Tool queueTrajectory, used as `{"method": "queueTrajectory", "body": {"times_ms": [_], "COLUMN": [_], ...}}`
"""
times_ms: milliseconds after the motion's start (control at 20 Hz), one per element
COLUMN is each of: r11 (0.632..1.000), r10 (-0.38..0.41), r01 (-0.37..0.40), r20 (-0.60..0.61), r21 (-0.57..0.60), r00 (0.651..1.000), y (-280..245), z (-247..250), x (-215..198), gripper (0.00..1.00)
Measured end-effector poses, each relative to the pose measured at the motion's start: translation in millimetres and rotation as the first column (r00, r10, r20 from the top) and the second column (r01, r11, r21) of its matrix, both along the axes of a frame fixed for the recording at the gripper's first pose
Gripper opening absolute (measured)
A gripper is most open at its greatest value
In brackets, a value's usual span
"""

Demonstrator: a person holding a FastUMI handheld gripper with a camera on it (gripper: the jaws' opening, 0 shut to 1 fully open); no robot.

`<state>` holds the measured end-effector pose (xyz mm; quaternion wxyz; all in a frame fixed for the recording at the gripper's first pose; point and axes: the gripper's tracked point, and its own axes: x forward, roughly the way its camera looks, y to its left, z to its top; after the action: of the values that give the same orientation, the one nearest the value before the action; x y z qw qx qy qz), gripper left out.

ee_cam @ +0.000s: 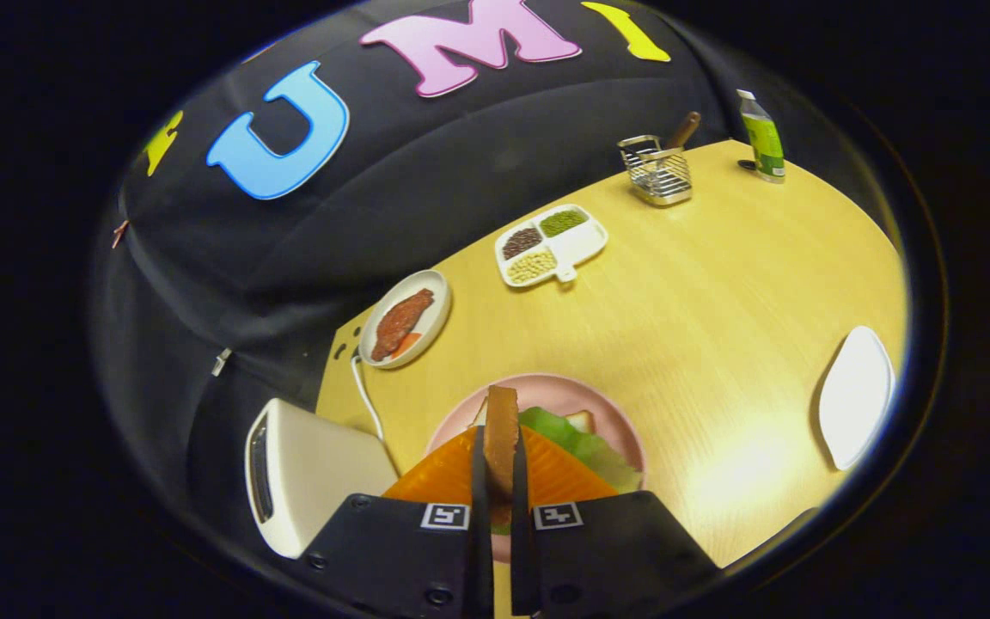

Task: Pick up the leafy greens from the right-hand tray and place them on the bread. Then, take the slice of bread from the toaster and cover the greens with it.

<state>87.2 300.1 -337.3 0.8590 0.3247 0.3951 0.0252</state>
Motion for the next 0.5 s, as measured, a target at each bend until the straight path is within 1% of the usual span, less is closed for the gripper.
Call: {"method": "queueTrajectory", "body": {"times_ms": [100, 150, 200, 300, 350, 450, 500], "r11": [0.998, 0.997, 0.994, 0.986, 0.980, 0.967, 0.961], "r10": [0.037, 0.053, 0.066, 0.093, 0.107, 0.142, 0.162], "r01": [-0.038, -0.054, -0.068, -0.100, -0.118, -0.158, -0.176], "r20": [-0.019, -0.024, -0.027, -0.056, -0.075, -0.090, -0.084], "r21": [-0.042, -0.060, -0.080, -0.131, -0.162, -0.201, -0.213], "r00": [0.999, 0.998, 0.997, 0.994, 0.991, 0.986, 0.983], "y": [-4.3, -5.2, -6.2, -10.4, -13.0, -15.2, -14.3], "z": [-13.8, -18.7, -22.7, -34.2, -41.4, -45.7, -46.0], "x": [-5.6, -6.0, -5.6, -7.6, -9.9, -15.9, -15.6], "gripper": [0.14, 0.17, 0.17, 0.25, 0.37, 0.53, 0.58]}}
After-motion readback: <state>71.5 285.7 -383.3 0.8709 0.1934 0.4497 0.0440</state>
